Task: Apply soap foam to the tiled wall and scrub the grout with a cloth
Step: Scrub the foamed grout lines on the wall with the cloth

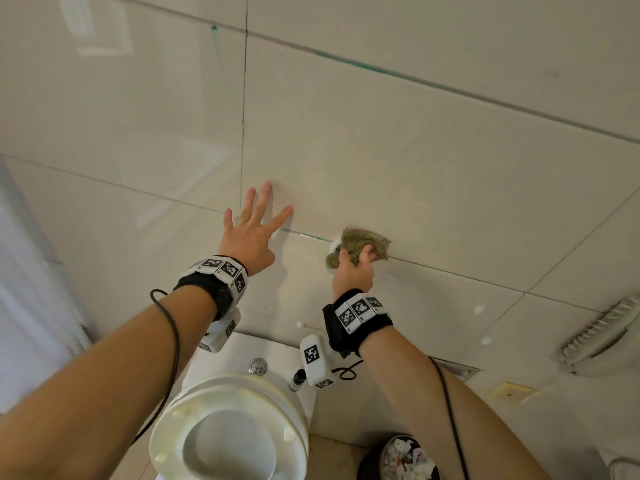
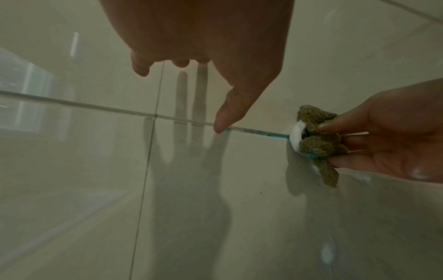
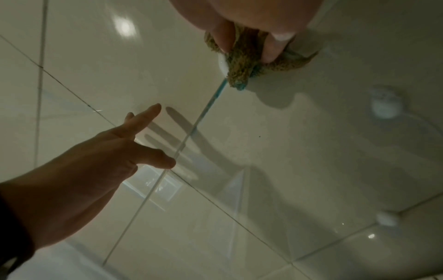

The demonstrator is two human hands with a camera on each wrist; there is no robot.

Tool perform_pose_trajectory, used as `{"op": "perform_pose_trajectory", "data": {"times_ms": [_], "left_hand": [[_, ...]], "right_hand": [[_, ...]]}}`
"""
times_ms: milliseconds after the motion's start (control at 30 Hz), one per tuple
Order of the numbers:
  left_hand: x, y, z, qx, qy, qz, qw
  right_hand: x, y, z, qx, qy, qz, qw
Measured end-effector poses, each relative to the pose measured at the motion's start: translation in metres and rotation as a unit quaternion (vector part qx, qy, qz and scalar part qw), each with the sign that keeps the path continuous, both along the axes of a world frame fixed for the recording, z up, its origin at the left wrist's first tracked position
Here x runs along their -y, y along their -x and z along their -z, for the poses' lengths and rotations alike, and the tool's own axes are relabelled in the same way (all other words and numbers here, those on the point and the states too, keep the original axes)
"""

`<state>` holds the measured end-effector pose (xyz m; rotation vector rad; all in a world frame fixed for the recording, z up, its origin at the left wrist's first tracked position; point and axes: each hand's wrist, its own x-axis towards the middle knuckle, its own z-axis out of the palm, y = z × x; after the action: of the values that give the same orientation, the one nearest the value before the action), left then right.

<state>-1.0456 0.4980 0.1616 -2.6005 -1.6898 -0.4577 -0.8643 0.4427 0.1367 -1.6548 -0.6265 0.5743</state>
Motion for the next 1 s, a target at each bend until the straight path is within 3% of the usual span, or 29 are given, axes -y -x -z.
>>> {"op": "perform_pose_trajectory", "data": {"times_ms": [433,600,700,800,1000], "left_hand": [[0.003,0.041,0.009,0.014,0.029,-0.025,0.999],[0.007,0.049,0.009,0.028,0.037,-0.029,0.998],[0.010,0.049,0.008,0.053,0.057,-0.019,0.997],[0.015,0.047,0.004,0.108,0.090,0.010,0.990],[0.031,0.026,-0.008,0.205,0.138,0.068,0.967]], "right_hand": [[-0.017,0.042,-0.002,-0.017,0.000,-0.017,1.000],[-0.021,0.055,-0.011,-0.119,-0.043,-0.023,0.992],[-0.024,0.053,-0.016,-0.214,-0.056,-0.071,0.973],[-0.017,0.040,-0.024,-0.336,-0.088,-0.153,0.925],[0.025,-0.002,-0.040,-0.350,-0.062,-0.290,0.889]]}}
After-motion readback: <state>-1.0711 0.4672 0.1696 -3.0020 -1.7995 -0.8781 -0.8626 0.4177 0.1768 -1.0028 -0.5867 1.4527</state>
